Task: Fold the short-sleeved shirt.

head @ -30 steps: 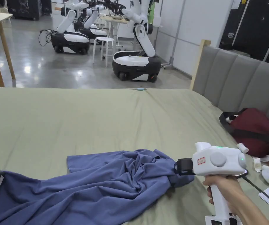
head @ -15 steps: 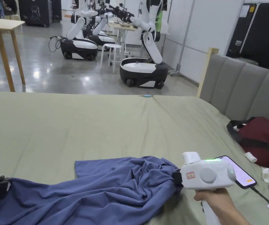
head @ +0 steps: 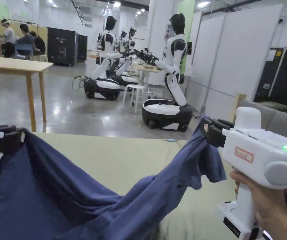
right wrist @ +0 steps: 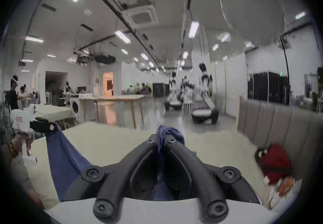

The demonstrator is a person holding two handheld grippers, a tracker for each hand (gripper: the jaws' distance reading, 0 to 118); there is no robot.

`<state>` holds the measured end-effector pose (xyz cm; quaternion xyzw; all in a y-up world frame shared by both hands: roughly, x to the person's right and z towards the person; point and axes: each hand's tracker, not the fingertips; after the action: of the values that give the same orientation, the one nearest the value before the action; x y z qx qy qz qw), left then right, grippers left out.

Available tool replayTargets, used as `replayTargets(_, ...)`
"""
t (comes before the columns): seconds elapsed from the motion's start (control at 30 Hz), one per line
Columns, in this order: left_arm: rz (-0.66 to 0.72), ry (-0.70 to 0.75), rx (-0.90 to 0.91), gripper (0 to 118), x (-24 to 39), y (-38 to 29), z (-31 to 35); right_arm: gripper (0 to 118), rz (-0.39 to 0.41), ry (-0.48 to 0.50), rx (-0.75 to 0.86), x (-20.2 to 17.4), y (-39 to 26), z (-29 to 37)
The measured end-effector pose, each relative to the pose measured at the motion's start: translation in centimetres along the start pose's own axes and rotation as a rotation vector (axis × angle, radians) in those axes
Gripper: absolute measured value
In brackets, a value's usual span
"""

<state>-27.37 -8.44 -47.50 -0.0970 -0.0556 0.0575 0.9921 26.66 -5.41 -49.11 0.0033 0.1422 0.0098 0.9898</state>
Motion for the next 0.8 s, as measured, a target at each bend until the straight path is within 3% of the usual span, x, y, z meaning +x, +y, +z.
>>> replayTargets(0.3,-0.050,0.107,0.147,2,-0.8,16.4,-1.7,6,0.031,-0.040,0.159,-4.2,13.1,-7.7)
replayTargets(0.5,-0.059,0.111,0.202,2,-2.5,23.5,-5.3,6,-0.041,-0.108,0.224,-3.9,20.6,-13.8)
replayTargets(0.67,-0.057,0.175,0.226,2,-3.3,26.2,-8.0,6,-0.210,-0.178,0.241,-3.5,23.9,-17.3)
replayTargets(0.8,-0.028,0.182,0.226,2,-4.3,25.9,-10.2,6,-0.212,-0.171,0.208,-3.1,24.0,-19.1)
